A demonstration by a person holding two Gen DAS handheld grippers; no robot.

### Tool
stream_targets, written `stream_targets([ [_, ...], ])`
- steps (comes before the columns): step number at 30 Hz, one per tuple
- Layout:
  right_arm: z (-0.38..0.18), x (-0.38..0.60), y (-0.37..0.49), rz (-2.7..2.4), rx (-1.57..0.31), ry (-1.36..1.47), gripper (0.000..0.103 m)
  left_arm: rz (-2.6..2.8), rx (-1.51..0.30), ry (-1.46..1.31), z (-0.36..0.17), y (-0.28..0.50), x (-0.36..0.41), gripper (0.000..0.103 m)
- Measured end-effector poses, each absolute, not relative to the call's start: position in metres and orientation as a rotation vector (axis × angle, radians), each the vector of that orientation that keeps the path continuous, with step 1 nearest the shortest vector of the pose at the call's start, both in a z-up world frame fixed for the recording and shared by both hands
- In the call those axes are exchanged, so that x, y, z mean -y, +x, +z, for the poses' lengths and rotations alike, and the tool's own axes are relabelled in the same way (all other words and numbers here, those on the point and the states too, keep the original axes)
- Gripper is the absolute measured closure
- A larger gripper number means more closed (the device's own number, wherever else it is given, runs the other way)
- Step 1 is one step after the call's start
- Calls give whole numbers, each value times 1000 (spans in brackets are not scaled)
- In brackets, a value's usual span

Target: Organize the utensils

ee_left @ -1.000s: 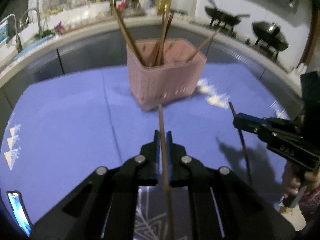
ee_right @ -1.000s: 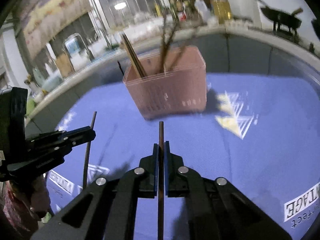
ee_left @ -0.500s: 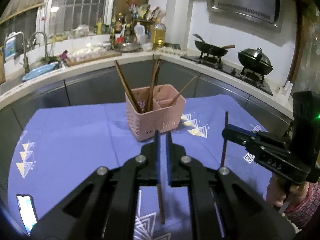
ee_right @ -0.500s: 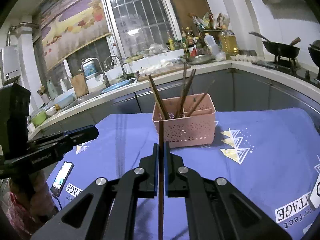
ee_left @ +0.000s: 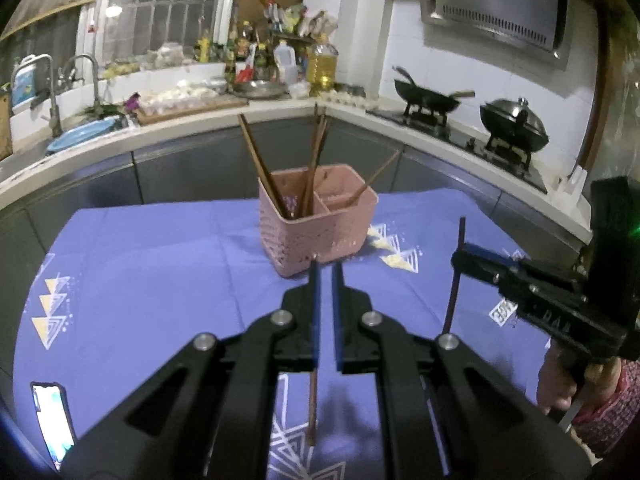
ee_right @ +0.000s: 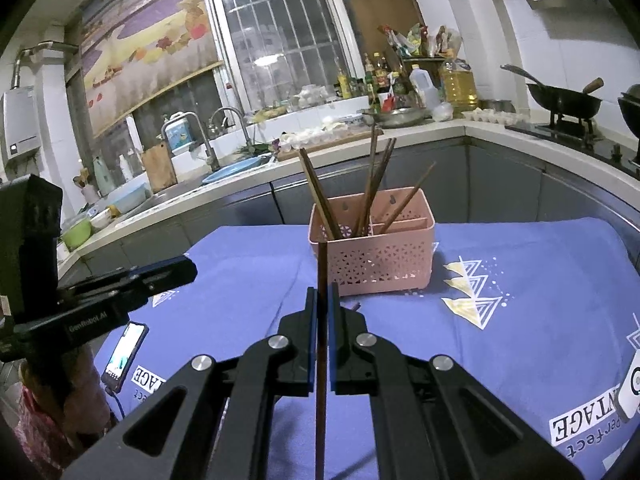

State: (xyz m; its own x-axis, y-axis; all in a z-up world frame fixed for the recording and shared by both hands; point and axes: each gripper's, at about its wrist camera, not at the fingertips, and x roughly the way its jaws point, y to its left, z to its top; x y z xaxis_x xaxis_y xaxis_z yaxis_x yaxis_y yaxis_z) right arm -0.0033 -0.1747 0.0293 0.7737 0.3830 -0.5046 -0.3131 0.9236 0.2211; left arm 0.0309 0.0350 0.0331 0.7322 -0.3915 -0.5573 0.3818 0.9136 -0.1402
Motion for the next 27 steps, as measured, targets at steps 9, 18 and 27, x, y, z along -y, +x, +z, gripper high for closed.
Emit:
stream_targets([
  [9,14,190,8,354,-629,177,98,-372,-898,96,-49,95,0,62],
  [18,9,204,12,364,-643,228,98,-330,-1054,277,-109,150,43,61],
  [27,10,200,18,391,-651,234,98,-444,-1016,136,-74,135,15,97],
])
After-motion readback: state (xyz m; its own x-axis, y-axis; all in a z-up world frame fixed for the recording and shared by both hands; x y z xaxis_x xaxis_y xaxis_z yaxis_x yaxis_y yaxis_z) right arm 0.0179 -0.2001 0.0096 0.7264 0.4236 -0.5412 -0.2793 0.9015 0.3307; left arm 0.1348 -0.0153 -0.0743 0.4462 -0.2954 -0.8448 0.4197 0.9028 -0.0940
